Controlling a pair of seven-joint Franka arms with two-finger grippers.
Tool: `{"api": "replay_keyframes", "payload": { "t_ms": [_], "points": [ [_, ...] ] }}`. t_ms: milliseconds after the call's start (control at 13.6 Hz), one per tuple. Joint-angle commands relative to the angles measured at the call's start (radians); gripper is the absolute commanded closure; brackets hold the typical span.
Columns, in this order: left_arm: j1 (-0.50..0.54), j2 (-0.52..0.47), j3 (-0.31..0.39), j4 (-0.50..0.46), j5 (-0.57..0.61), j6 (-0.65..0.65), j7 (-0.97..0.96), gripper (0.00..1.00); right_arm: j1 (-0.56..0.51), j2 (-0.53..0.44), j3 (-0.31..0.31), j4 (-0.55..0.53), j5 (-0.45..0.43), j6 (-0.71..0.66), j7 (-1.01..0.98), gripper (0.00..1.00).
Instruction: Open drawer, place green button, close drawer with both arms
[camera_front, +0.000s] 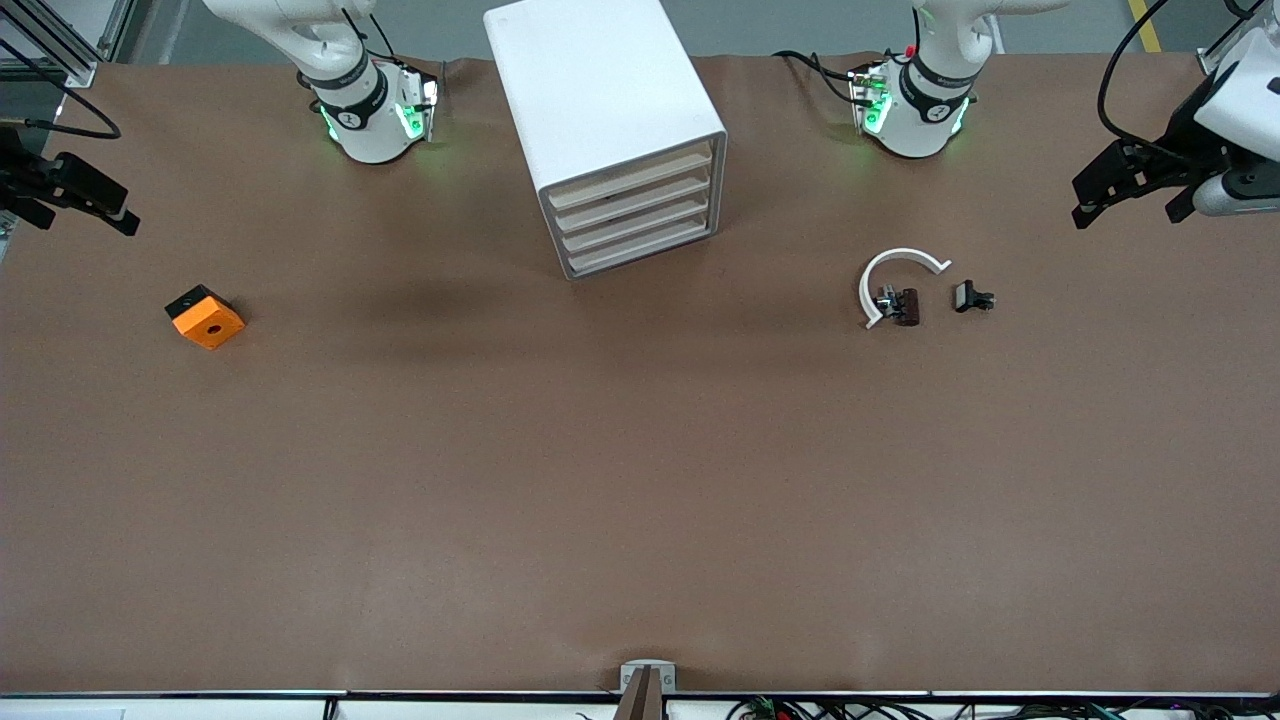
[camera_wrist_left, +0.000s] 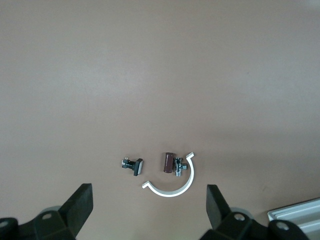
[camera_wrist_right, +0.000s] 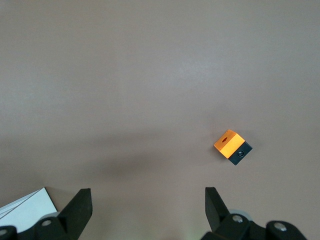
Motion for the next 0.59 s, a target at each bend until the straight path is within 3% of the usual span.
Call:
{"api": "replay_keyframes", "payload": {
  "t_ms": [0, 513],
  "points": [
    [-0.002, -0.012, 0.014, -0.016, -0.017, -0.006, 0.059, 0.0, -0.004, -0.003, 0.004, 0.018, -0.014, -0.016, -0.01, 0.0],
    [-0.005, 0.017, 0.013, 0.011, 0.0, -0.041, -0.013, 0.0, -0.007, -0.002, 0.002, 0.018, -0.007, -0.016, -0.004, 0.0]
  ]
}}
